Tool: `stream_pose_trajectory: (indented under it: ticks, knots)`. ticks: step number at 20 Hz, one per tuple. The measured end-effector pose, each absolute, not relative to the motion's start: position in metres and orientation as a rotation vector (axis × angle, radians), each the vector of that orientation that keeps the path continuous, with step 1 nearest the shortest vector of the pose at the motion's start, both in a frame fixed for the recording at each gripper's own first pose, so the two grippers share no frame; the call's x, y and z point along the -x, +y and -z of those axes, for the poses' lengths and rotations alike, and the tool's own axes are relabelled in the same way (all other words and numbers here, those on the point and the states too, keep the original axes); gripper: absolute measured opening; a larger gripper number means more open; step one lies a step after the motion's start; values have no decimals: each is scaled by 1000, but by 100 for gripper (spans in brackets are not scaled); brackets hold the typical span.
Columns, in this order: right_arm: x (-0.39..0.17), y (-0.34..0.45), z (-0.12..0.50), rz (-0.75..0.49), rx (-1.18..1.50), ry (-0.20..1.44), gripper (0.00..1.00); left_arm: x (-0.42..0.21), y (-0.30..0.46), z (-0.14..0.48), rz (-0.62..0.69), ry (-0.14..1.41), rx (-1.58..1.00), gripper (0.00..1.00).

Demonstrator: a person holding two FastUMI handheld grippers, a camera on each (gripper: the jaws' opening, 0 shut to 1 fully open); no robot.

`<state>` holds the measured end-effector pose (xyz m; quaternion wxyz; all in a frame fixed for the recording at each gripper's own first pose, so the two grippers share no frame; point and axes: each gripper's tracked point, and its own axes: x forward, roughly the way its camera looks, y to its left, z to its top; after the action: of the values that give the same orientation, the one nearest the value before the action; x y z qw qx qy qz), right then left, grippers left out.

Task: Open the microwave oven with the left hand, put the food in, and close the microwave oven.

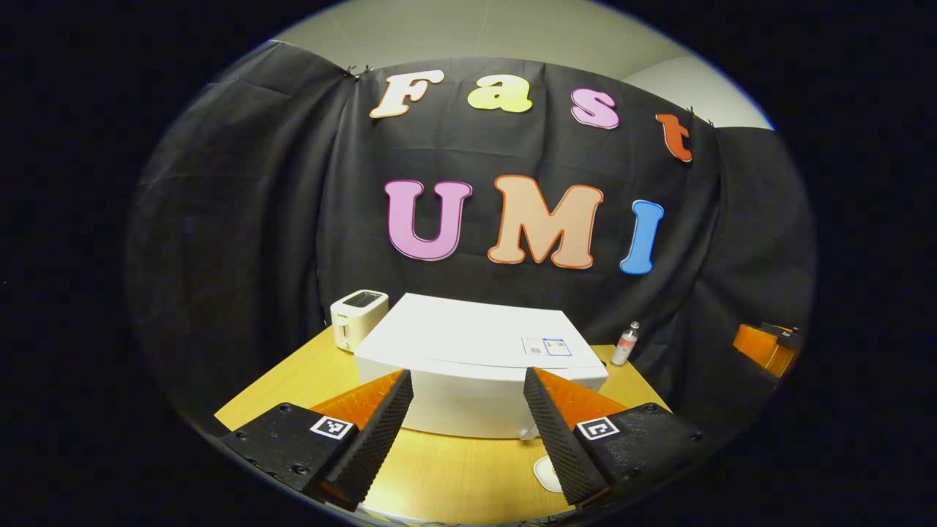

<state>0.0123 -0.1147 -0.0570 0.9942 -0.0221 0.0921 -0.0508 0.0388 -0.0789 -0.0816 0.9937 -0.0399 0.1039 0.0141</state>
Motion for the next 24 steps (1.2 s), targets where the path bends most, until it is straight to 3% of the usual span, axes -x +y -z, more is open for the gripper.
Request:
stream_pose_trajectory:
  ticks: [7, 8, 9, 20, 24]
  knots:
    - [-14, -159, 66, 146, -18, 225, 95, -63, -134, 152, 23, 378, 123, 96]
    - [-14, -166, 68, 158, -21, 229, 95, -67, -140, 161, 32, 397, 111, 100]
    - [-14, -173, 68, 170, -22, 232, 93, -70, -146, 171, 44, 418, 95, 95]
    - [-7, -209, 88, 243, -23, 287, 92, -99, -186, 286, 113, 579, 6, 92]
    - [-5, -207, 95, 237, -22, 307, 94, -122, -193, 306, 112, 581, 7, 84]
